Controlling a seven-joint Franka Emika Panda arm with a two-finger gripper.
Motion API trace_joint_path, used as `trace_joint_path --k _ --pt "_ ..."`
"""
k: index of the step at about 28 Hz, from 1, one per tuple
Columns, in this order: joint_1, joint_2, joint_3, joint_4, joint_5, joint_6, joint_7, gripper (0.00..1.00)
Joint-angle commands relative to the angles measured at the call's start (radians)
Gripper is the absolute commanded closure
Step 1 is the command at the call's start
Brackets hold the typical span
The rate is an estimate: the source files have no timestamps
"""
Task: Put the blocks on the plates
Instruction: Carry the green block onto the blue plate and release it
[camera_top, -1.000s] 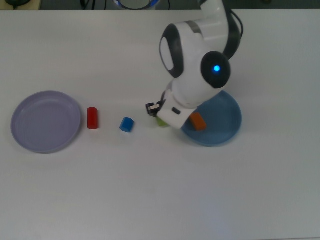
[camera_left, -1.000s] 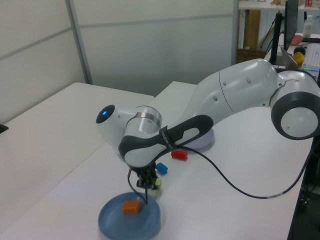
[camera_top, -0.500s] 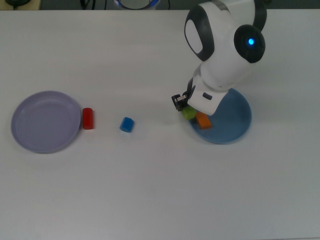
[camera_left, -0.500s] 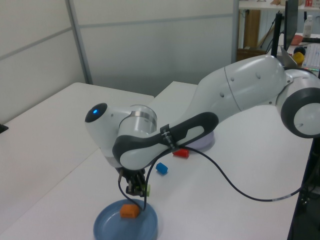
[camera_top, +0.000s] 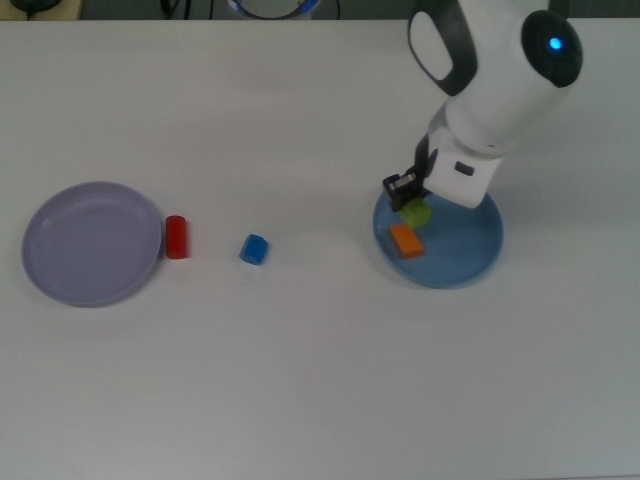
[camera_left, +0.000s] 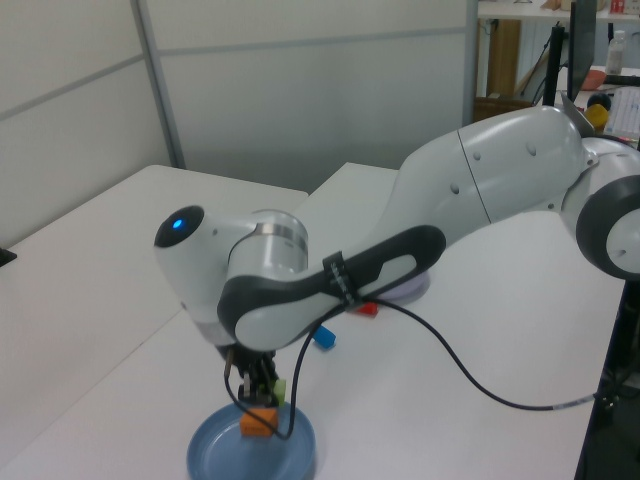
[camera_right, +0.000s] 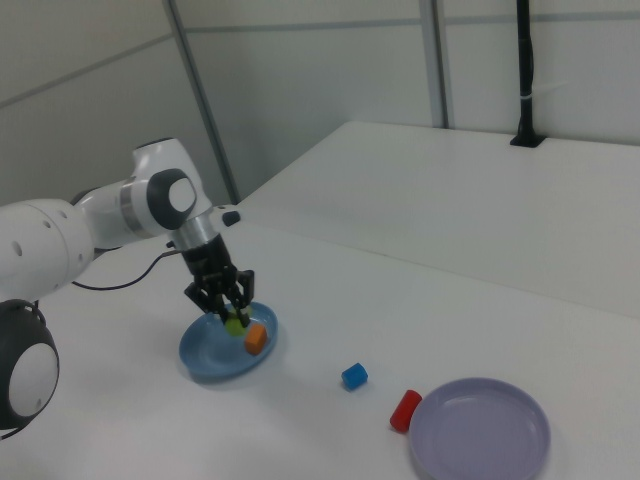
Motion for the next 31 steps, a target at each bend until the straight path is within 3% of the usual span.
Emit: trace_joint_path --k 1,5,7,8,12,20,25,31 --pt "0.027 0.010 -0.010 -0.014 0.003 0.015 -0.010 1.00" --pt "0.030 0.029 -0.011 -0.014 -0.004 0.018 -0.010 0.97" --pt "0.038 0.058 -0.011 -0.014 -0.044 0.033 -0.009 0.76" --pt "0.044 0.064 -0.011 -0.014 -0.064 0.036 -0.006 0.74" --pt "0.062 0.101 -0.011 -0.017 -0.125 0.067 0.045 0.74" --pt "0.070 0.101 -0.011 -0.023 -0.126 0.090 0.060 0.72" --pt "0.068 0.096 -0.016 -0.022 -0.126 0.088 0.053 0.03" --pt "0.054 0.070 -0.022 -0.016 -0.101 0.082 0.062 0.00"
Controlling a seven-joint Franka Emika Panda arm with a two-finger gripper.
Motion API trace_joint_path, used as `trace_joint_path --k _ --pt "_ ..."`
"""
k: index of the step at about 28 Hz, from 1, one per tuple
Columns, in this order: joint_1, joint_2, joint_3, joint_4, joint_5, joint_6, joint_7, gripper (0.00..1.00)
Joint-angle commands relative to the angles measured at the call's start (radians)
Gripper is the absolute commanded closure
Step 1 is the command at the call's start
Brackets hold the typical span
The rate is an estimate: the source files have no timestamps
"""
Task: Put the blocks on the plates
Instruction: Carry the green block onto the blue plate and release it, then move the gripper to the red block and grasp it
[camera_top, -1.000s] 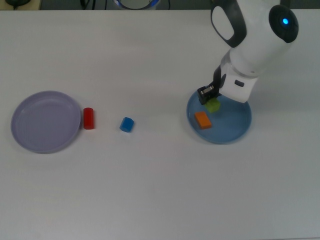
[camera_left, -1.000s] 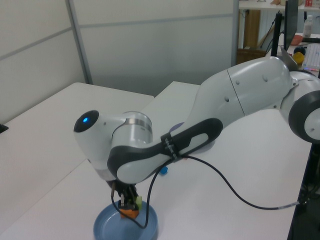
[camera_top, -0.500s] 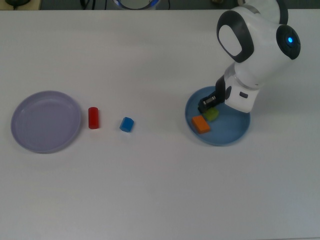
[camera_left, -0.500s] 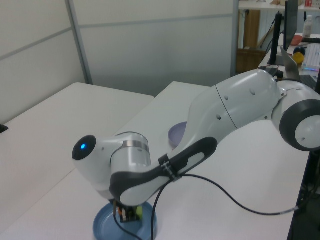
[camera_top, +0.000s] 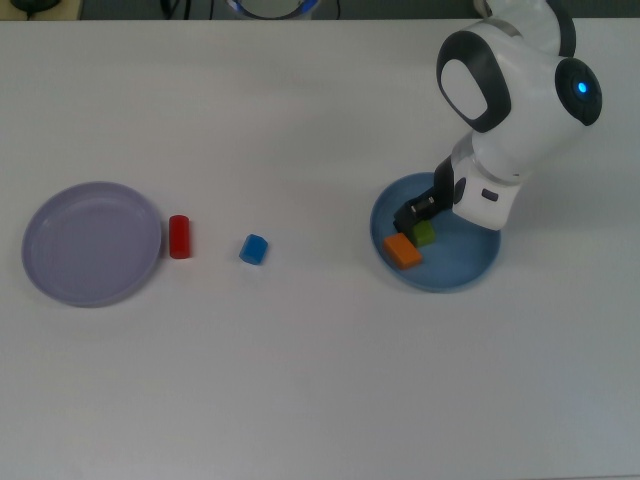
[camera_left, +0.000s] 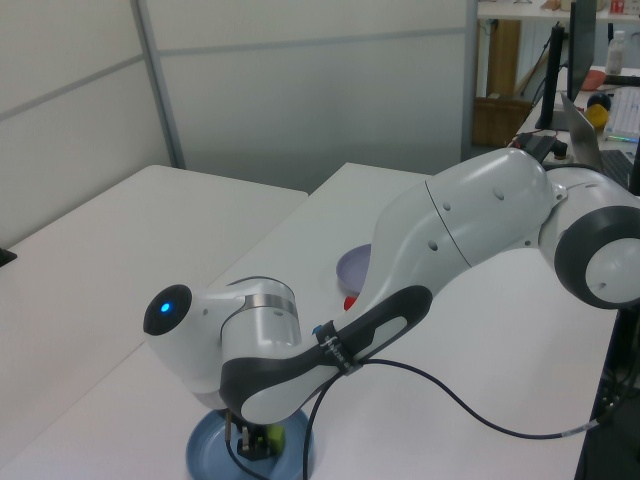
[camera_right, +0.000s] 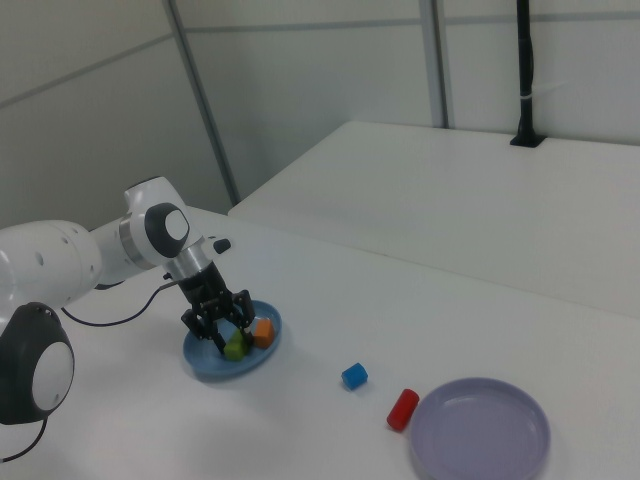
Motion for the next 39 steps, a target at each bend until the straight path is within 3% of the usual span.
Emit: trace_joint_path --k 1,3,7,24,35,39 --pt "-0.011 -0.043 -0.016 -0.007 0.022 0.016 0.017 0.00" --pt "-0.034 -0.078 -0.016 -0.007 0.065 0.009 0.016 0.00" --pt "-0.086 -0.132 -0.016 -0.007 0.097 -0.018 0.014 0.00" --pt "-0.363 -0.129 -0.026 -0.031 0.089 -0.072 -0.059 0.00" --pt "-0.396 -0.076 -0.123 -0.044 0.080 -0.061 -0.106 0.00" --pt "-0.396 -0.054 -0.140 -0.044 0.071 -0.056 -0.106 0.00"
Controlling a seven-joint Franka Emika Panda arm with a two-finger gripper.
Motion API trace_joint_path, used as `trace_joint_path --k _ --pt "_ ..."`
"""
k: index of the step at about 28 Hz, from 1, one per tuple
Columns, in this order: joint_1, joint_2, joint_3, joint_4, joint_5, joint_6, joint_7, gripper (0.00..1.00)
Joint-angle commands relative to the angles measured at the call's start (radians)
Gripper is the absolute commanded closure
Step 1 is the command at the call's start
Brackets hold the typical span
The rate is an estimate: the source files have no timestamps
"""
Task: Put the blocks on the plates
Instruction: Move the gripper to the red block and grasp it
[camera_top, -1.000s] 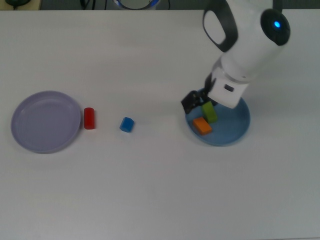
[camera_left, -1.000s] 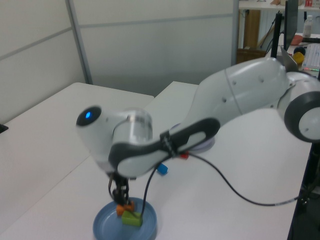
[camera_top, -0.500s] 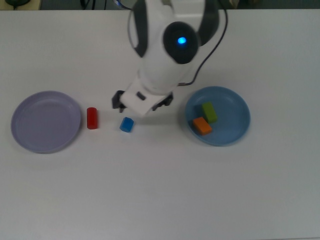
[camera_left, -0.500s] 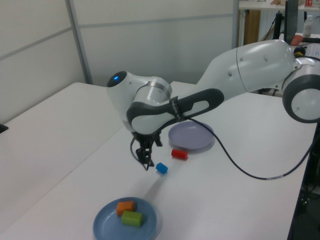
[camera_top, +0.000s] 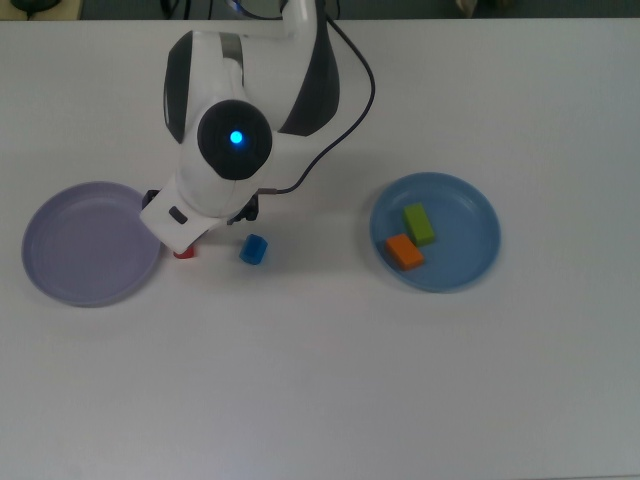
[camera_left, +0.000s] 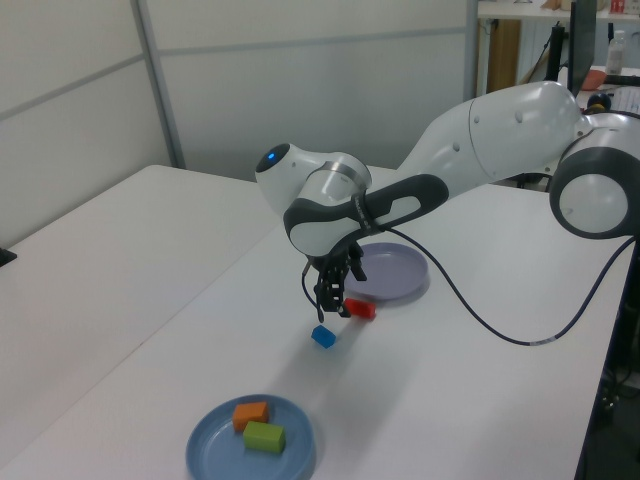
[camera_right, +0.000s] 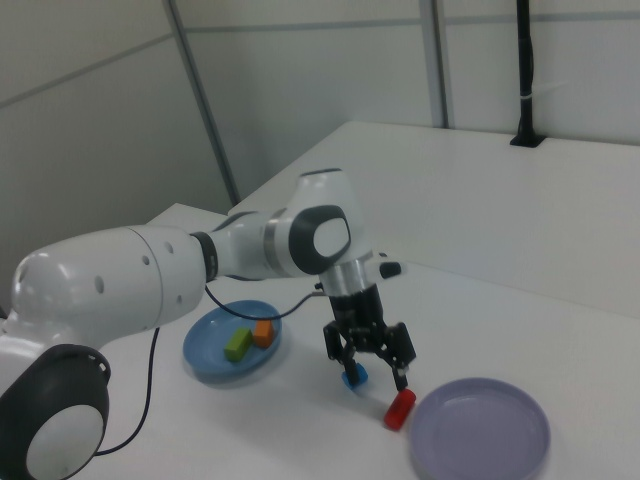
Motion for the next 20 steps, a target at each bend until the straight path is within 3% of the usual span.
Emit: trace_joint_path --k 1,6,11,13,20 --pt "0.012 0.024 -0.027 -0.013 -0.012 0.012 -0.019 0.00" --pt "0.012 0.036 -0.027 -0.014 -0.032 0.015 -0.019 0.00" --pt "0.012 0.047 -0.027 -0.019 -0.035 0.015 -0.019 0.09" --pt "0.012 0.050 -0.027 -0.019 -0.044 0.017 -0.020 0.22" --pt "0.016 0.051 -0.027 -0.019 -0.047 0.029 -0.032 0.46"
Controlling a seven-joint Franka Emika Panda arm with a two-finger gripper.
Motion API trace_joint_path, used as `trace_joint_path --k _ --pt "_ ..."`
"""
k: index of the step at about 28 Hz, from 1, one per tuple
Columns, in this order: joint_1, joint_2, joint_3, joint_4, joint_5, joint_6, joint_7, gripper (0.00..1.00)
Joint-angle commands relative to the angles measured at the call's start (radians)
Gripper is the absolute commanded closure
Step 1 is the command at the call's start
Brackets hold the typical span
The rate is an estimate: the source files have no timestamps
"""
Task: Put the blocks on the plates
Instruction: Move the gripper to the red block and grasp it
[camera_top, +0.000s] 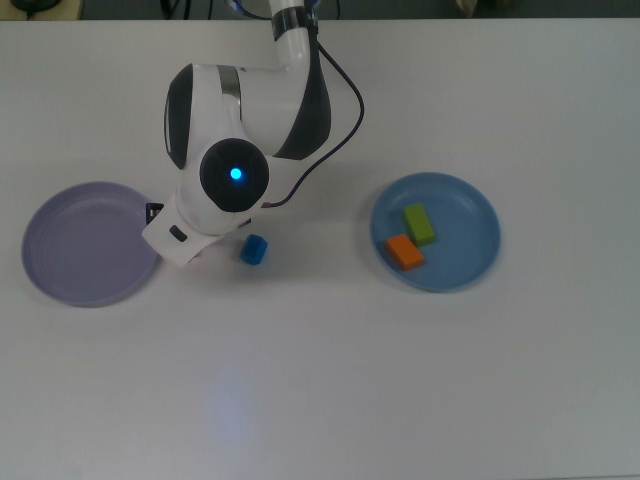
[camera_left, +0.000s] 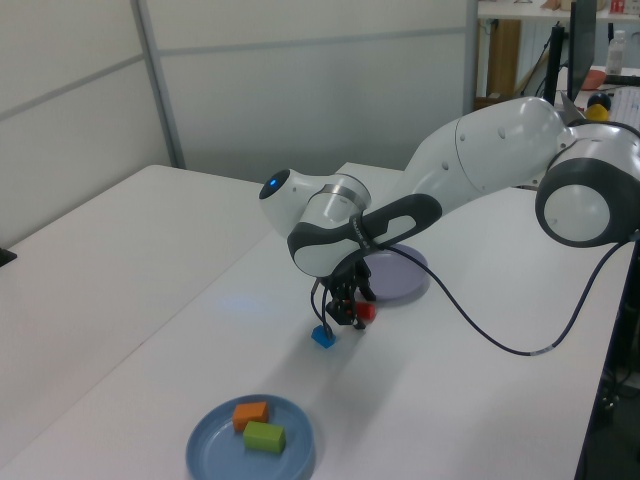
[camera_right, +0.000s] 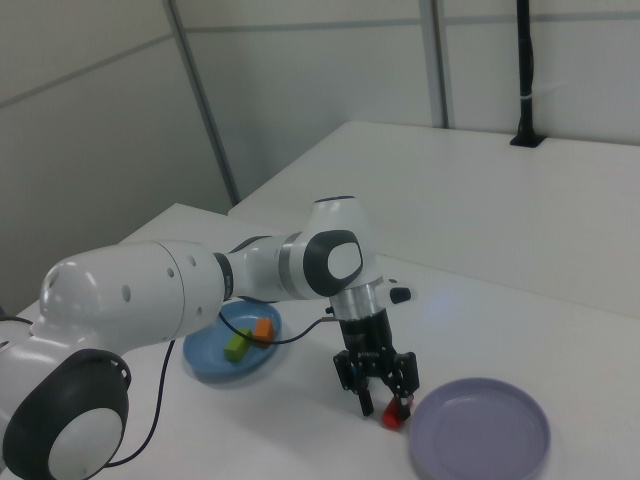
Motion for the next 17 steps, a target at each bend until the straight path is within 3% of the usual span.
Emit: trace_joint_path --k 1,10,17 --pt "0.014 -0.005 -0.012 -0.014 -0.015 0.027 -0.024 0.50" --pt "0.017 -0.004 -0.012 -0.014 -0.014 0.029 -0.024 1.00" --pt "0.015 -0.008 -0.012 -0.012 -0.001 0.030 -0.029 1.00"
